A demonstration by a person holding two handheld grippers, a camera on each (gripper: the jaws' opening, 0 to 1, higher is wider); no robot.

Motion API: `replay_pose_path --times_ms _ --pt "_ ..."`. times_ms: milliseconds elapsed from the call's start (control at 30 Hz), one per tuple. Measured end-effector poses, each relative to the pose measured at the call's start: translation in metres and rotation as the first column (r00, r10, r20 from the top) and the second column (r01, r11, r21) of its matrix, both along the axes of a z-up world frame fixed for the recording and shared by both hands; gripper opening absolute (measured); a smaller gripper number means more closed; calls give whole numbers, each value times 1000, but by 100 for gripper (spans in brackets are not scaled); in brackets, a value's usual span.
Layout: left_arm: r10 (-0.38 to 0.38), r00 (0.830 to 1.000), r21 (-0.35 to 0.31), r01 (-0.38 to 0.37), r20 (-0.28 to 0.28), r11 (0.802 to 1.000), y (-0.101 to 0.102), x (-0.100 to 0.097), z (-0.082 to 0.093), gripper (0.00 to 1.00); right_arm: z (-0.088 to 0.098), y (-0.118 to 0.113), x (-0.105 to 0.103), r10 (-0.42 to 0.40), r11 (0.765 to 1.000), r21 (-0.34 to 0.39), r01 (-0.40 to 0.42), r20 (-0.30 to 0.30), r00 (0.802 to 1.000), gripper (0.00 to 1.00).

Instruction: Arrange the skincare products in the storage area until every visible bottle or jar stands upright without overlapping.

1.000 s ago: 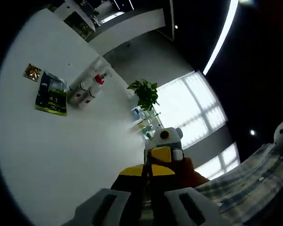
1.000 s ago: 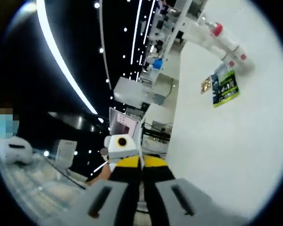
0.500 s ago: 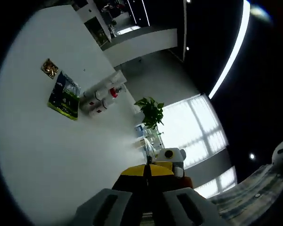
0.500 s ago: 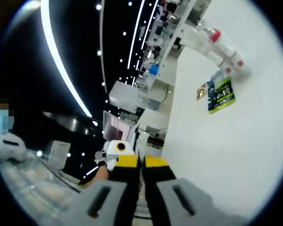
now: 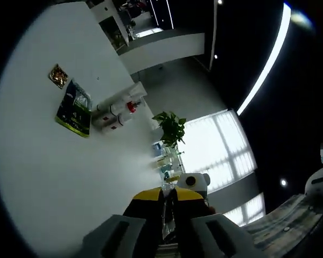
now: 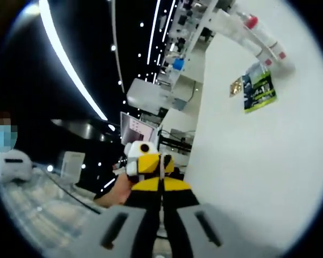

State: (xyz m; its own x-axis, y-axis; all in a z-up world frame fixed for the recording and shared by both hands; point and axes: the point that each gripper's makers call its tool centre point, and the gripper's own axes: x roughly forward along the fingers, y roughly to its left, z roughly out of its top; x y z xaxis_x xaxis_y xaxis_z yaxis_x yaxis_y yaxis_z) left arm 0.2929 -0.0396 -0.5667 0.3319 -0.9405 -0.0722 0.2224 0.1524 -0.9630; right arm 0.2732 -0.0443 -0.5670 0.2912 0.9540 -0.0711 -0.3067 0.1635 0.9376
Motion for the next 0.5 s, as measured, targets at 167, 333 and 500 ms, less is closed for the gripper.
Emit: replay_pose_path --times_ms 167,333,500 --pt "29 999 39 -30 35 999 3 1 -4 0 -3 0 2 -27 999 -18 27 10 1000 3" --pt "71 996 44 -73 45 996 10 9 -3 0 -7 -2 2 -28 999 -26 28 1 1000 2" --pt "66 998 16 -66 16 998 7 8 0 2 -5 -5 2 -35 999 -15 35 -7 999 0"
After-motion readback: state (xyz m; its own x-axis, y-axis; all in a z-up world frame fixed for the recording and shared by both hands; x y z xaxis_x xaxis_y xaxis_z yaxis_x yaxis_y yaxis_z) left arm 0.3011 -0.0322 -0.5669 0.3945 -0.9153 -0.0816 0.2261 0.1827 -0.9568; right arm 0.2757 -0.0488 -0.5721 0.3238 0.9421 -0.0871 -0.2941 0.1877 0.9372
